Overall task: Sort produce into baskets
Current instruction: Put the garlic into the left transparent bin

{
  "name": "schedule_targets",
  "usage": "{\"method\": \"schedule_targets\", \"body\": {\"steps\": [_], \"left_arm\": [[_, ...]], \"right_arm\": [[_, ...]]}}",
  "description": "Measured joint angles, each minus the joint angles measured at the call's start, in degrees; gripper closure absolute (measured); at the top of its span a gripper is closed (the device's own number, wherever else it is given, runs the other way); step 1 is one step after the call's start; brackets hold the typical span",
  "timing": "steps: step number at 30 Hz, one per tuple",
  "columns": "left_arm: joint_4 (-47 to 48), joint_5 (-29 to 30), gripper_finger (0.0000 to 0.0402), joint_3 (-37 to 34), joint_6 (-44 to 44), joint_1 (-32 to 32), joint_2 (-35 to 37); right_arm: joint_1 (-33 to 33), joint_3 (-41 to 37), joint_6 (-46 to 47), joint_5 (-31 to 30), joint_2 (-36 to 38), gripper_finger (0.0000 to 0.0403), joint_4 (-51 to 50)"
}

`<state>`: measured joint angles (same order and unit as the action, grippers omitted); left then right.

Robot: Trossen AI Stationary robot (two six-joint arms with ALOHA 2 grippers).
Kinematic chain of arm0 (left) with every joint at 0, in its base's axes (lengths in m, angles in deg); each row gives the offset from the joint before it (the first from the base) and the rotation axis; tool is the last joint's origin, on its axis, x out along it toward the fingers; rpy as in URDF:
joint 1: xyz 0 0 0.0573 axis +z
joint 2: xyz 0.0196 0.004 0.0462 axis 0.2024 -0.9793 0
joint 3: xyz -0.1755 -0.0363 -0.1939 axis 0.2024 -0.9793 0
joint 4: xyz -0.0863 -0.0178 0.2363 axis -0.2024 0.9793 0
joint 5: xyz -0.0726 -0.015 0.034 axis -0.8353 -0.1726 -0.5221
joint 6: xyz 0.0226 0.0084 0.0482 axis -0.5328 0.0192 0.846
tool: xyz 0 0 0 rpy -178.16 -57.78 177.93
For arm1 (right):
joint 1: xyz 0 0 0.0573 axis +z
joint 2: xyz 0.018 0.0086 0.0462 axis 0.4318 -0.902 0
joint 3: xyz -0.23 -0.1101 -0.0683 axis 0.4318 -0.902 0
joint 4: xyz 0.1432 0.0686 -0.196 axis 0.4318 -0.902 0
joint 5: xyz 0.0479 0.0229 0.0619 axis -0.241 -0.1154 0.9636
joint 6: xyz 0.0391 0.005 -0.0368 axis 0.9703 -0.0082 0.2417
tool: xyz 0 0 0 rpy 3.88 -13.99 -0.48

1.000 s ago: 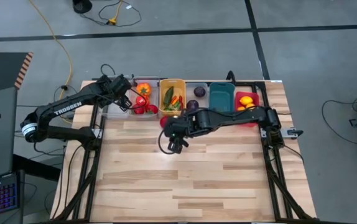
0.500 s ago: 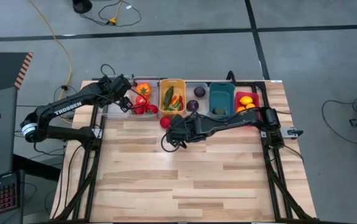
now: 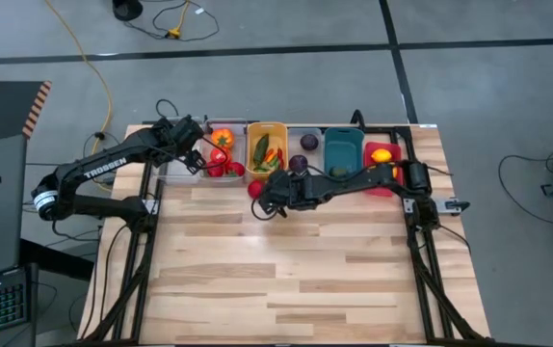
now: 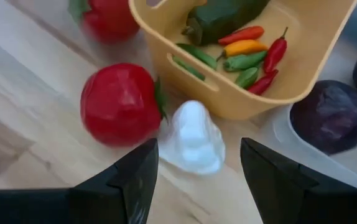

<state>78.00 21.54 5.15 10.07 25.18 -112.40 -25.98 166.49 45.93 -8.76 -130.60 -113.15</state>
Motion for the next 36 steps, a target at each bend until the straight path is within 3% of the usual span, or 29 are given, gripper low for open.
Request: {"method": "schedule_targets", "body": {"steps": [11, 36], "left_arm": [[0.0, 0.0, 0.0122, 0.0, 0.0, 0.0, 0.0], [-0.2, 0.0, 0.0122, 0.0, 0.0, 0.0, 0.0]], "right_arm": [[-1.4, -3.5, 2.7, 0.1, 0.0, 0.0148, 6.4], [-0.5, -4.8, 5.1, -1.1, 0.0, 0.0148, 8.0]]}}
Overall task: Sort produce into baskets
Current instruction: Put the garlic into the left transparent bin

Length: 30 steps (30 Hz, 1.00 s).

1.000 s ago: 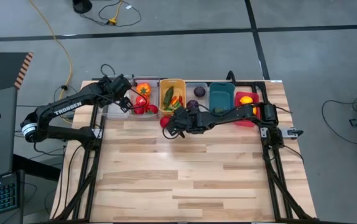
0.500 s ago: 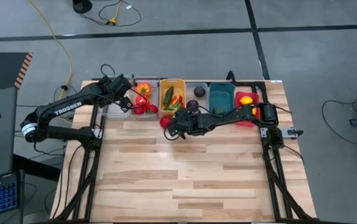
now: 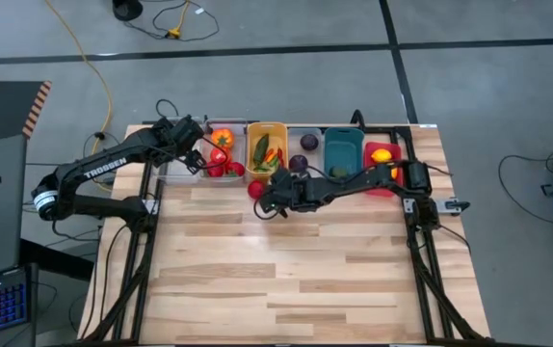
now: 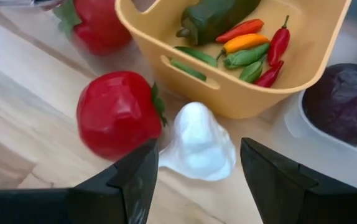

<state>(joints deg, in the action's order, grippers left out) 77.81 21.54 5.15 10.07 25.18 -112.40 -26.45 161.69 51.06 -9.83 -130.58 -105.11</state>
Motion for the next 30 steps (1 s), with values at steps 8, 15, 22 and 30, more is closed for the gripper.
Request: {"method": "schedule_targets", "body": {"steps": [8, 15, 22, 30], "left_arm": [[0.0, 0.0, 0.0122, 0.0, 0.0, 0.0, 0.0], [0.0, 0.0, 0.0122, 0.0, 0.0, 0.0, 0.0], [0.0, -0.1, 0.0122, 0.0, 0.0, 0.0, 0.0], [0.0, -0.5, 0.0122, 0.0, 0.0, 0.0, 0.0]], "right_arm": [[1.2, 0.0, 1.4, -1.3, 0.0, 0.0148, -0.4], [0.8, 0.0, 1.6, -1.4, -0.6, 0.0148, 0.0], [0.7, 0.0, 1.5, -2.0, -6.7, 0.0148, 3.7], [0.2, 0.1, 1.7, -4.0, -10.4, 0.0148, 8.9]]}}
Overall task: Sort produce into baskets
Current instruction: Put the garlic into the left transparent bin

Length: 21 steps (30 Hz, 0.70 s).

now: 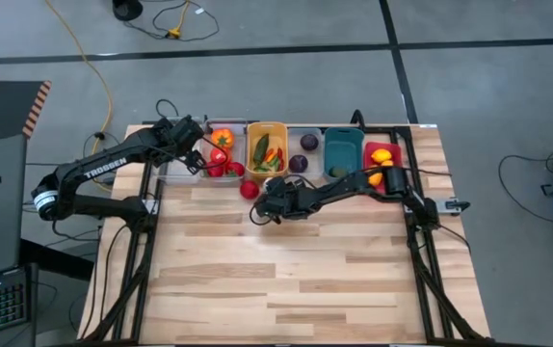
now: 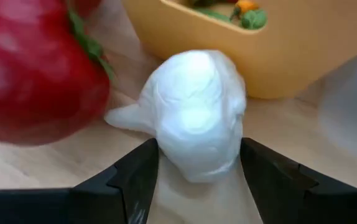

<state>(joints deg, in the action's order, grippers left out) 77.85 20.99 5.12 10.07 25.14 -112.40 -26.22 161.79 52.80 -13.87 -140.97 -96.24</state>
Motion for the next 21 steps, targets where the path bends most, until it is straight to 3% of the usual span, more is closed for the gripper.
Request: {"method": "schedule_targets", "body": {"steps": [8, 21], "left_arm": [[0.0, -0.5, 0.0122, 0.0, 0.0, 0.0, 0.0], [0.0, -2.5, 0.0122, 0.0, 0.0, 0.0, 0.0]], "right_arm": [[-0.6, 0.0, 0.1, 0.1, -0.9, 0.0161, 2.0], [-0.3, 0.0, -0.8, 0.2, -0.8, 0.0277, 2.7]]}}
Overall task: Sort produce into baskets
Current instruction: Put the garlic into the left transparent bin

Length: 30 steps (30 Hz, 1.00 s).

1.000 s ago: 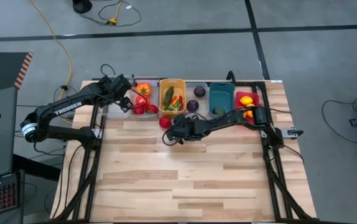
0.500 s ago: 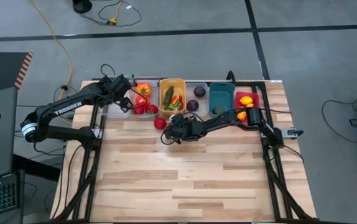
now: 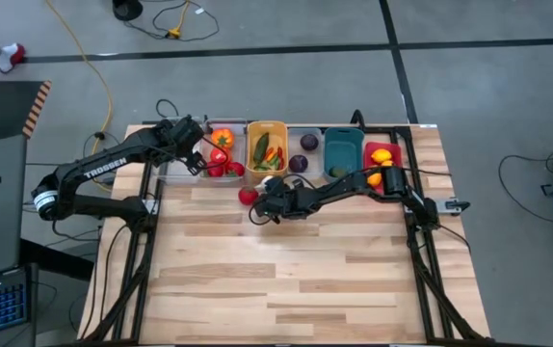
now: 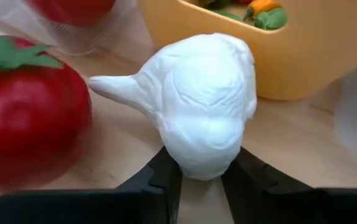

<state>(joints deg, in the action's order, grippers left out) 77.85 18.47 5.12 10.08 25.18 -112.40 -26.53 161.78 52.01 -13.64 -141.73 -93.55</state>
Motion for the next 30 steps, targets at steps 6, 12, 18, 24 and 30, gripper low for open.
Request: {"method": "schedule_targets", "body": {"steps": [6, 12, 18, 24, 30], "left_arm": [[0.0, 0.0, 0.0122, 0.0, 0.0, 0.0, 0.0], [0.0, 0.0, 0.0122, 0.0, 0.0, 0.0, 0.0], [0.0, 0.0, 0.0122, 0.0, 0.0, 0.0, 0.0], [0.0, -2.0, 0.0122, 0.0, 0.0, 0.0, 0.0], [0.0, -8.2, 0.0122, 0.0, 0.9, 0.0, 0.0]], "right_arm": [[0.1, 0.0, -1.4, 3.5, 0.1, 0.0264, 0.6], [-0.4, 0.1, -1.6, 7.5, 0.3, 0.0237, 0.7], [-0.3, 0.1, -1.6, 8.4, 0.3, 0.0212, 0.8], [-0.3, 0.1, -0.7, 9.0, 0.3, 0.0178, 0.9], [-0.3, 0.9, -1.9, 12.2, 0.3, 0.0164, -0.5]]}}
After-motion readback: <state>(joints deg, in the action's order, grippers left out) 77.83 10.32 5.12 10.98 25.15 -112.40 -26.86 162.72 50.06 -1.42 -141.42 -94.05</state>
